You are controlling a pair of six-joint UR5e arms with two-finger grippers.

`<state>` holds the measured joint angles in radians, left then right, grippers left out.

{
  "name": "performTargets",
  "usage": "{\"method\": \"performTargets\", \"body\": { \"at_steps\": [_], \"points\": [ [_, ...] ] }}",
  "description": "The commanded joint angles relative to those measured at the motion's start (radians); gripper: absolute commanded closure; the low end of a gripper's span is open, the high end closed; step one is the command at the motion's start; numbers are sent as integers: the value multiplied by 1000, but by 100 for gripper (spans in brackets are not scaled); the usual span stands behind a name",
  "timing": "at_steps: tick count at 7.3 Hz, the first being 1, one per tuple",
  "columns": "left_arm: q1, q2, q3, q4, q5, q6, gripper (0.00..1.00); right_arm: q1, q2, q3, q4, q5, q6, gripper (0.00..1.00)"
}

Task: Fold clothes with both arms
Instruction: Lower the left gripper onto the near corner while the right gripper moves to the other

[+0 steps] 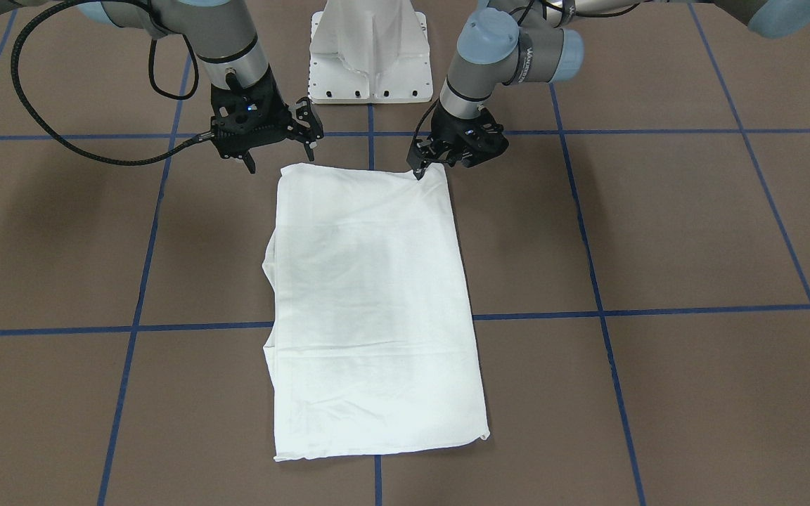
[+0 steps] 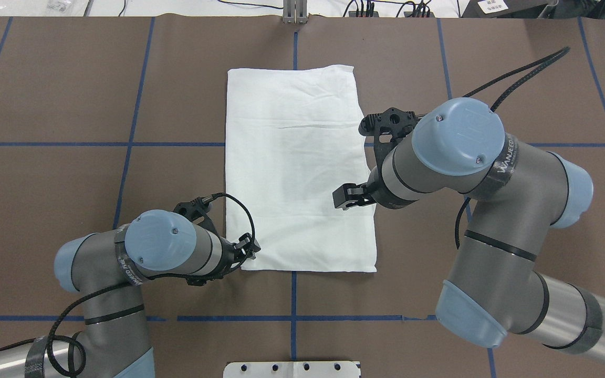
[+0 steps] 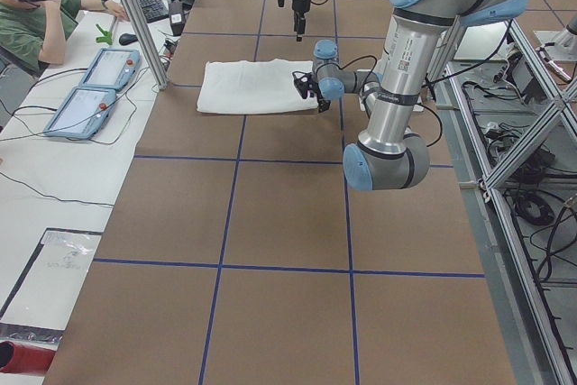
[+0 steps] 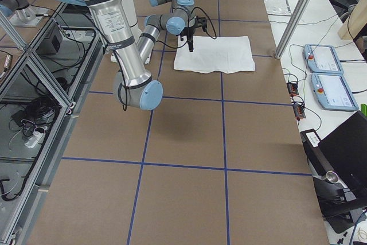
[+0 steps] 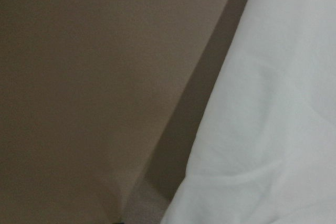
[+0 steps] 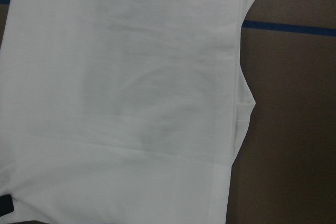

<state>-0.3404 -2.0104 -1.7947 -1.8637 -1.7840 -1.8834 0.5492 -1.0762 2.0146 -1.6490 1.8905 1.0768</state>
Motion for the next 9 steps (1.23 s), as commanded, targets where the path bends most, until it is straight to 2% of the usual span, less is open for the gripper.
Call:
{"method": "performTargets", "body": {
  "at_steps": [1, 7, 8, 9],
  "points": [
    [-6, -7, 0, 2, 0, 1, 17, 0, -2, -4, 0, -1, 0, 0],
    [-14, -19, 12, -3, 0, -2, 18, 0, -7, -5, 0, -1, -2, 0],
    [-14, -19, 15, -3, 0, -6, 30, 0, -7, -5, 0, -1, -2, 0],
    [-12, -19, 15, -3, 0, -5, 49, 2, -7, -5, 0, -1, -2, 0]
  ]
}}
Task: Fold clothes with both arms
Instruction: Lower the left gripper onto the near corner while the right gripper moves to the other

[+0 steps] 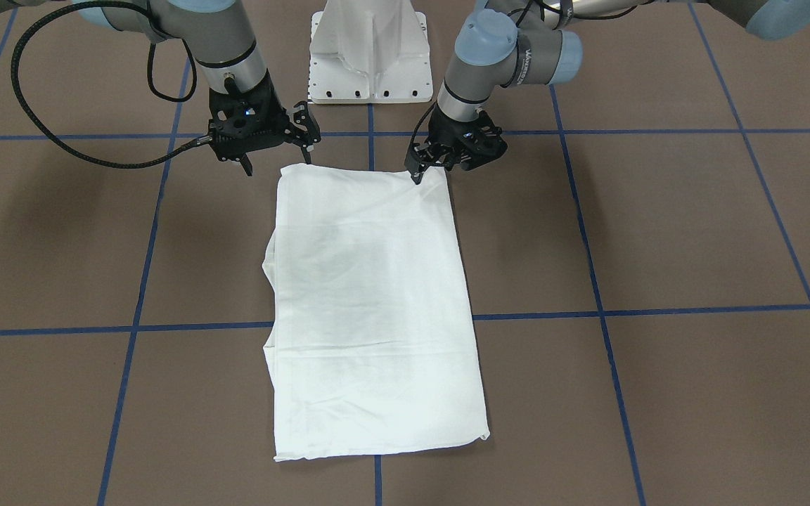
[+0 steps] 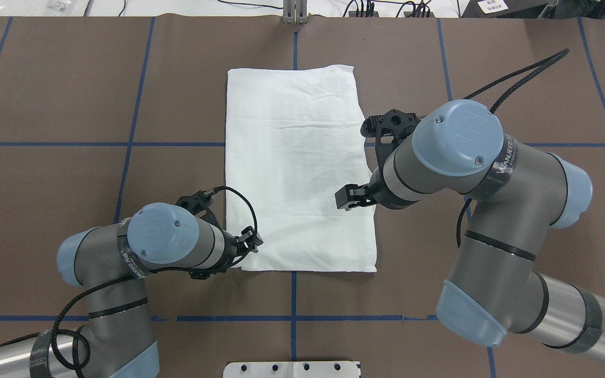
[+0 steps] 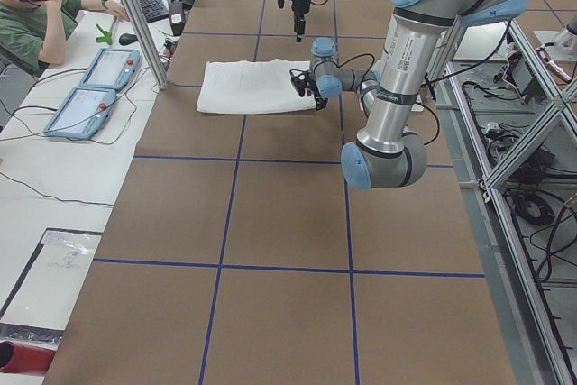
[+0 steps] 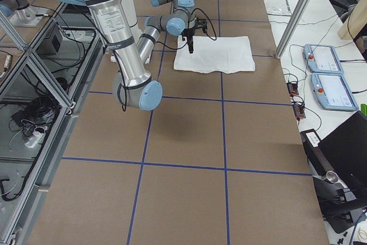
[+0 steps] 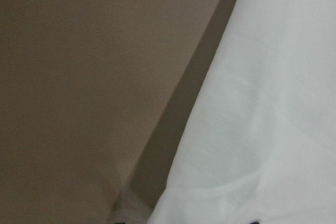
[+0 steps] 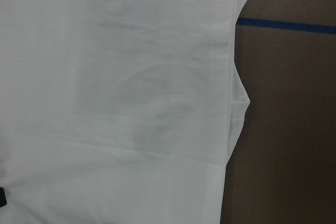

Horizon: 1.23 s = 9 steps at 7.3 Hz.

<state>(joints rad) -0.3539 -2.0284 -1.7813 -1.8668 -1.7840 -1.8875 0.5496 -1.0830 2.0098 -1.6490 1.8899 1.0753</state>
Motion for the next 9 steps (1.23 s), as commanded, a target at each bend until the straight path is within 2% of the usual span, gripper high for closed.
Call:
{"method": "performTargets", "body": {
  "at_steps": [1, 3, 5, 6, 7, 9],
  "points": [
    [0, -3, 0, -2, 12, 2, 63, 0, 0, 0, 0, 0, 0, 0],
    [-3, -3, -9, -2, 26, 5, 65, 1, 0, 0, 0, 0, 0, 0],
    [-5, -3, -15, -2, 26, 5, 75, 1, -2, -3, 0, 0, 2, 0],
    [-5, -7, -18, -2, 24, 5, 90, 0, 0, -6, 0, 0, 2, 0],
    [-5, -13, -26, -2, 23, 5, 100, 0, -2, -6, 0, -2, 5, 0],
    [-7, -13, -36, -2, 18, 5, 100, -28, 5, -17, 2, -6, 139, 0]
  ]
}}
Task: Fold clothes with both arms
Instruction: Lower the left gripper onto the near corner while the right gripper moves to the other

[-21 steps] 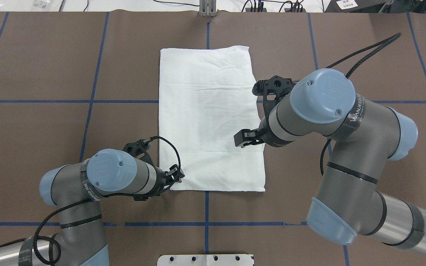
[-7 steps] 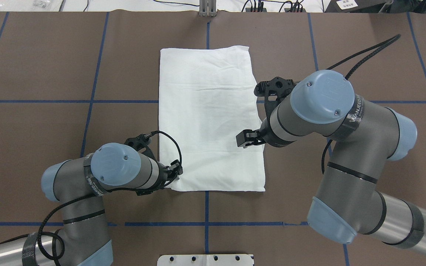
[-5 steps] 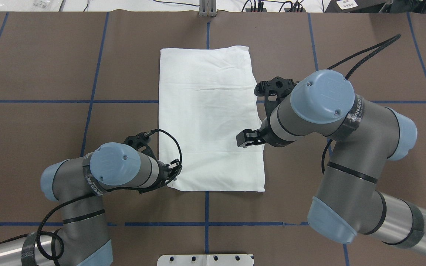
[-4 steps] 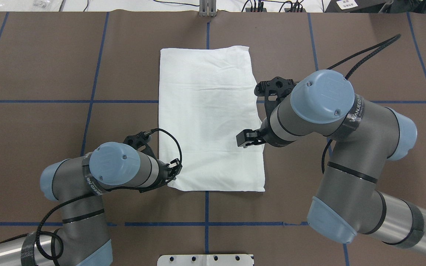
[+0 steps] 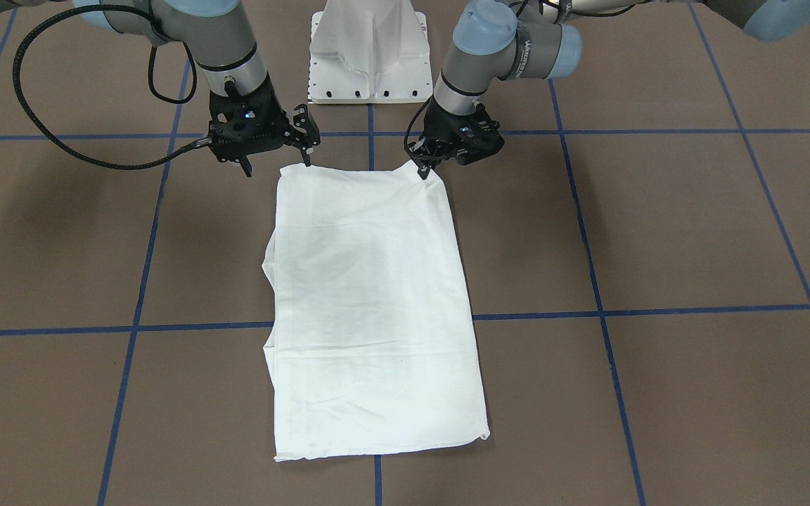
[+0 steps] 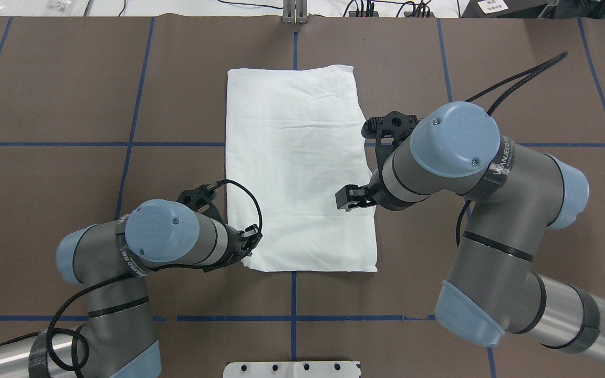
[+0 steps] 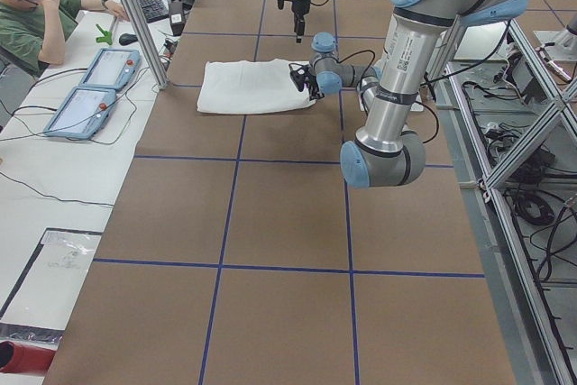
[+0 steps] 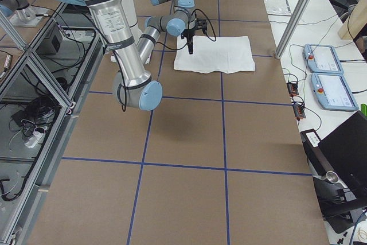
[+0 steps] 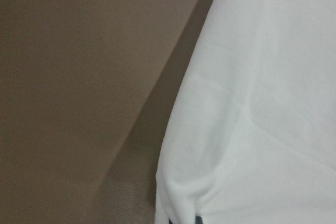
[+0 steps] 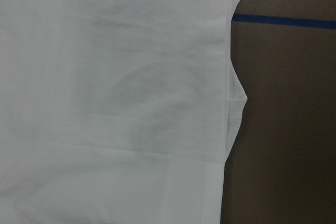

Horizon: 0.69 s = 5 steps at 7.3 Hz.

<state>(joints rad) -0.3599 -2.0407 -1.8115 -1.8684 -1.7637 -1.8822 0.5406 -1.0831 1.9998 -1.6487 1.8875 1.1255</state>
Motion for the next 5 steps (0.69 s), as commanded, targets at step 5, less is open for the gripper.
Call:
{"method": "performTargets", "body": {
  "at_steps": [5],
  "points": [
    [-1, 1, -12, -2, 0, 2, 100, -135, 18, -81, -2, -105, 613, 0]
  ]
}}
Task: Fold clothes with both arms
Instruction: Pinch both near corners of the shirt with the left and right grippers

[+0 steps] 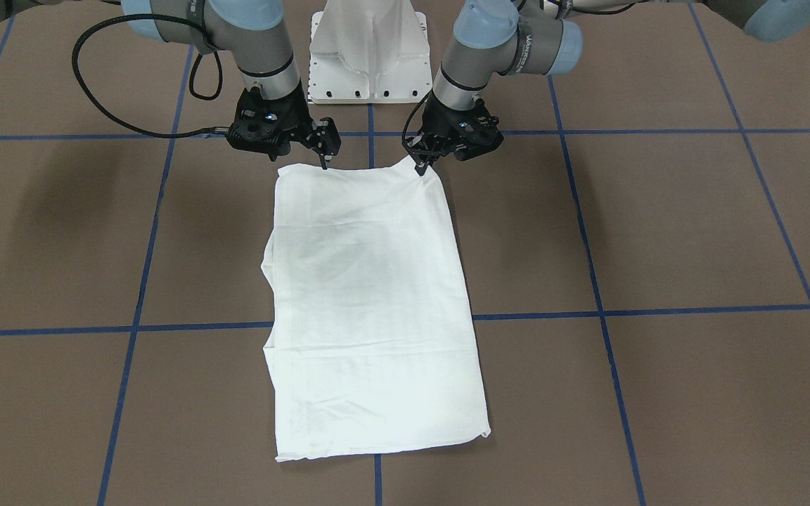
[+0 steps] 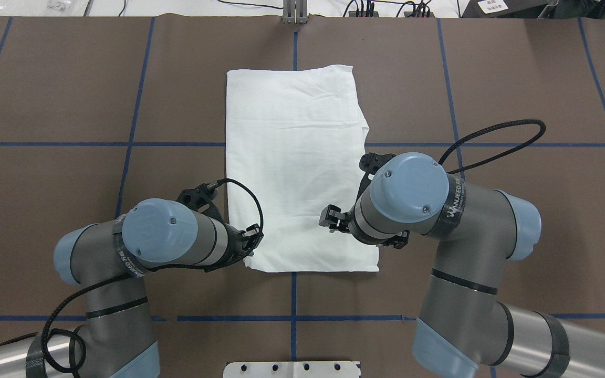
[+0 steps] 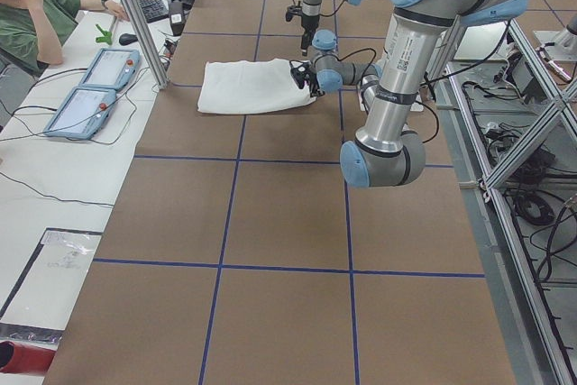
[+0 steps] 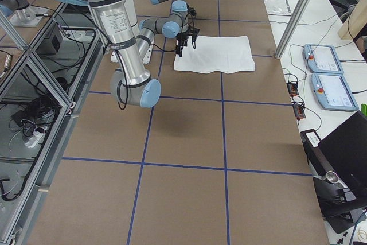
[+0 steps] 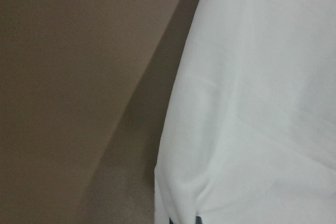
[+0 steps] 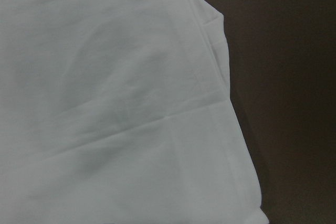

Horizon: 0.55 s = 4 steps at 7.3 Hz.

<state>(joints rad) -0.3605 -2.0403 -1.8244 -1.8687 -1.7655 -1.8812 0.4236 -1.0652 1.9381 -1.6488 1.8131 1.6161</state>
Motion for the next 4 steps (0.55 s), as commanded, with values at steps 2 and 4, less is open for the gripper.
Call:
{"method": "performTargets", "body": {
  "at_steps": [2, 4],
  "points": [
    [2, -1, 1, -3, 3, 1, 100, -49, 1, -65, -3, -69, 200, 0],
    [0, -1, 0, -13, 4, 1, 100, -66, -7, -83, -11, -69, 208, 0]
  ]
}}
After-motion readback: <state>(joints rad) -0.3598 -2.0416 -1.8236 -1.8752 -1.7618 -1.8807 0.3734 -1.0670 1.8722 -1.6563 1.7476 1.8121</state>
